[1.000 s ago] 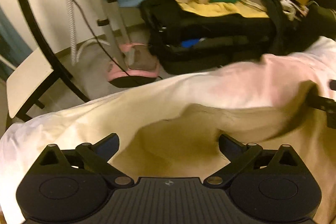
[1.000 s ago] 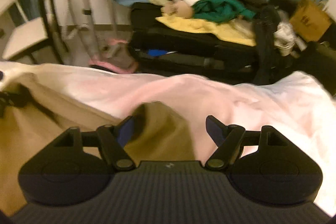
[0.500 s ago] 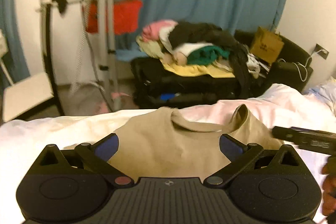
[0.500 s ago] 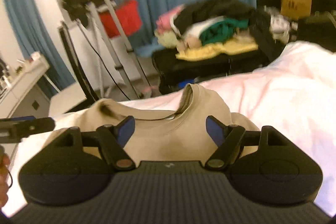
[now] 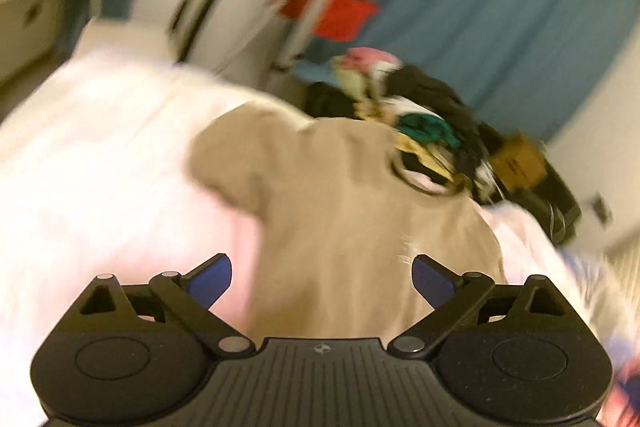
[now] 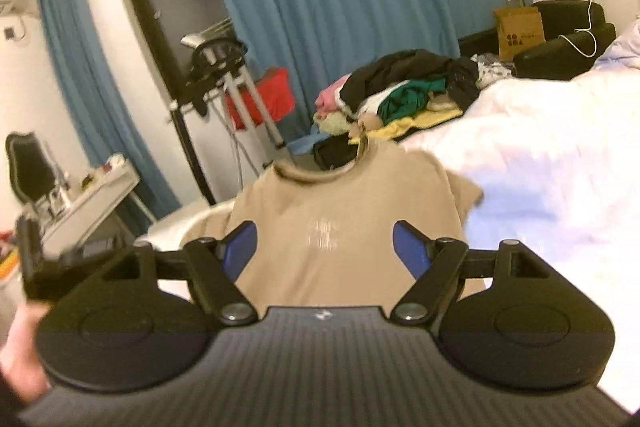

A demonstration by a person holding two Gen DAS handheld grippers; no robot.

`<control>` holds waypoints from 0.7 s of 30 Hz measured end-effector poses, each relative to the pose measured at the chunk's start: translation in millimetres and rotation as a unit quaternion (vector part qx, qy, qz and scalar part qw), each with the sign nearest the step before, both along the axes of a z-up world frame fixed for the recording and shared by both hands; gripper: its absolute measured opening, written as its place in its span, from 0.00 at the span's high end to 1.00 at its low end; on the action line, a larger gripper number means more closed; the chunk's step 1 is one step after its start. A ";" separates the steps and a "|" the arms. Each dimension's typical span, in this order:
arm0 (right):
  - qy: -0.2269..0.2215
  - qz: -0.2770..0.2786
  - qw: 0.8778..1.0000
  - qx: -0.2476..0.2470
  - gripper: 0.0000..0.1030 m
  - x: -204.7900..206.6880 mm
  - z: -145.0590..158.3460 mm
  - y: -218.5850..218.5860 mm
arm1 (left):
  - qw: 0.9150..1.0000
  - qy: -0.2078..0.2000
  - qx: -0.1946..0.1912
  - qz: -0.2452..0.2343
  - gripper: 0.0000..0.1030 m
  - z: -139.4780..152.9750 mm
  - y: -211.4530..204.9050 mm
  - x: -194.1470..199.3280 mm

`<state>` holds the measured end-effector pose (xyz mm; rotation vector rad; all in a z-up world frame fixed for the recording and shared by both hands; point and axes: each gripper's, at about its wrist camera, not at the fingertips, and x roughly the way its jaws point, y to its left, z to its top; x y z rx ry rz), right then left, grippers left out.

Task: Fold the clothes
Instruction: 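Lower the T-shirt flat onto the bed with both grippers and release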

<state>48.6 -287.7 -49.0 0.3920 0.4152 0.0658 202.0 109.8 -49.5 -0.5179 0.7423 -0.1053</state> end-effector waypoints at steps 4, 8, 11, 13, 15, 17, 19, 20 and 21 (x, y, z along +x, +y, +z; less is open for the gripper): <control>0.010 0.000 1.000 0.027 0.26 -15.6 -16.7 -2.8 | 0.995 0.025 -0.073 0.066 0.08 -21.1 41.7 12.9; 0.023 -0.011 0.999 0.029 0.26 -5.5 -42.7 -13.0 | 0.991 0.034 -0.067 0.113 0.11 -36.3 58.9 51.7; 0.043 -0.019 0.999 0.024 0.26 12.2 -65.0 -17.4 | 0.991 0.036 -0.027 0.129 0.14 -45.1 57.8 92.7; 0.053 -0.019 0.998 0.026 0.26 24.4 -78.8 -20.2 | 0.991 0.032 0.003 0.130 0.16 -50.8 55.2 121.5; 0.058 -0.018 0.998 0.028 0.26 36.6 -90.3 -20.6 | 0.992 0.018 0.037 0.116 0.21 -55.7 47.7 149.4; 0.060 -0.015 0.998 0.029 0.26 51.2 -99.2 -20.3 | 0.992 0.007 0.076 0.100 0.24 -61.8 38.6 176.2; 0.064 -0.011 0.998 0.028 0.26 63.2 -106.6 -18.2 | 0.988 0.002 0.127 0.083 0.30 -68.3 28.9 198.3; 0.067 -0.006 0.997 0.024 0.26 68.7 -110.4 -17.0 | 0.985 -0.002 0.152 0.078 0.40 -70.8 23.7 206.5; 0.071 -0.001 0.997 0.020 0.26 74.1 -114.2 -15.8 | 0.983 -0.009 0.168 0.074 0.52 -72.5 18.9 212.6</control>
